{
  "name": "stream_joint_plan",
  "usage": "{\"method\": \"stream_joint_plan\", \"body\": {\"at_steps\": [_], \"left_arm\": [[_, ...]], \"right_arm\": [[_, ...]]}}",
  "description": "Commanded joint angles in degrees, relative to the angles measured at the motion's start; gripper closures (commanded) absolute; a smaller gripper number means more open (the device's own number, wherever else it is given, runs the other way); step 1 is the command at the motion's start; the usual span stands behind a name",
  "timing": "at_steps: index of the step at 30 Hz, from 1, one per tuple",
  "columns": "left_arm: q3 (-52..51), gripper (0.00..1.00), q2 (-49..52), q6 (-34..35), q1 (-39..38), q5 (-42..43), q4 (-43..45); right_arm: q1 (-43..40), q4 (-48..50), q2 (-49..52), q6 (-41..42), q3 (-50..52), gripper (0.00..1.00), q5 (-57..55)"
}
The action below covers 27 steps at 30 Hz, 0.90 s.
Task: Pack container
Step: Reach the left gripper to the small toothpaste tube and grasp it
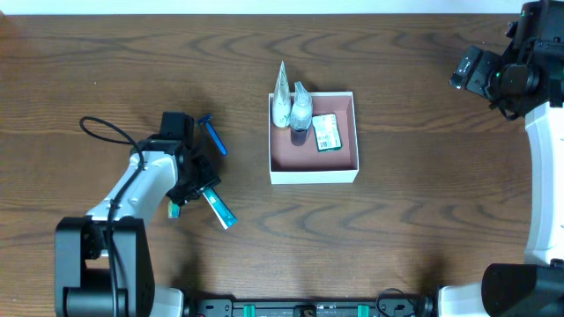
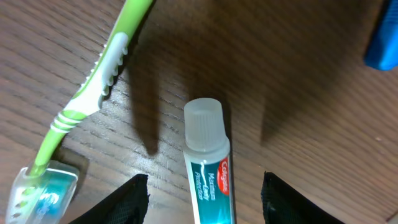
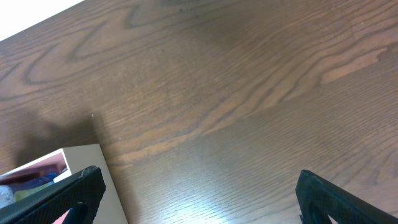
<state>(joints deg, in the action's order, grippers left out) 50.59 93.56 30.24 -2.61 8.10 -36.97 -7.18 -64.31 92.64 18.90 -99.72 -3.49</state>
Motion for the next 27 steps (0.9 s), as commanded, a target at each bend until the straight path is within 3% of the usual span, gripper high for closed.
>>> {"method": "stream_joint_plan", "body": {"at_steps": [1,7,12,18,27], "left_arm": [[0.6,0.42,2.3,0.2,0.3,-1.3,0.2],[0.6,0.61,5.4,-0.2,0.3,-1.3,1.0],[0.6,0.69,6.1,-1.1,0.3,-1.3,1.3],[1.6,0.72,6.0,-5.0,0.3,1.4,0.9],[9.3,0.75,6.0,-12.8,0.2,5.6,-6.6]], "right_arm": [[-0.4,0.0,0.4,0.8,-0.5,0.01,-0.6],[-0.4,0.0,0.4,0.8,-0.5,0.01,-0.6],[-0.3,0.0,0.4,0.8,-0.5,0.01,-0.6],[-0.3,0.0,0.4,0.8,-0.5,0.01,-0.6],[-0.4,0.0,0.4,0.8,-0.5,0.01,-0.6]]}}
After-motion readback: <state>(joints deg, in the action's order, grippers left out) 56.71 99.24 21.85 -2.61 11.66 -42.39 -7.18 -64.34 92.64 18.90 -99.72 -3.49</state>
